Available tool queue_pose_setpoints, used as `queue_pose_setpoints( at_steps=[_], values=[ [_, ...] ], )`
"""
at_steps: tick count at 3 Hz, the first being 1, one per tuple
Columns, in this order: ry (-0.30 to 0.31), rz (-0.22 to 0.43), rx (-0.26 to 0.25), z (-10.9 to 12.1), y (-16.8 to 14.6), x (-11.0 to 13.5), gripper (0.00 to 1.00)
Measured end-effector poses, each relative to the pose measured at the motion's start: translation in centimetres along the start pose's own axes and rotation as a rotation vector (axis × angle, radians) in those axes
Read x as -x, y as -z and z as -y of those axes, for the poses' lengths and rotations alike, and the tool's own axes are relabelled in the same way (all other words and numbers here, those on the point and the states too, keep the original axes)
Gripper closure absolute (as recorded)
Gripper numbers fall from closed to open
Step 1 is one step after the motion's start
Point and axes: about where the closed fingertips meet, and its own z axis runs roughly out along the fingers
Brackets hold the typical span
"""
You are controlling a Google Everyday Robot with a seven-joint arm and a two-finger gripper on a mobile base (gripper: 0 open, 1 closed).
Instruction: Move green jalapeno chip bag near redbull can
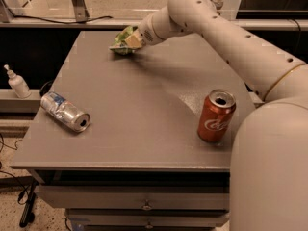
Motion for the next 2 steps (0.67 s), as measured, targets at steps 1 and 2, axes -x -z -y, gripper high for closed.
queue_pose_setpoints(
  at_steps=[1, 2],
  values=[
    [0.032, 0.05, 0.036, -1.9, 1.5, 2.8, 1.0],
    [0.062, 0.12, 0.163, -6.0, 2.7, 5.7, 1.0]
  ],
)
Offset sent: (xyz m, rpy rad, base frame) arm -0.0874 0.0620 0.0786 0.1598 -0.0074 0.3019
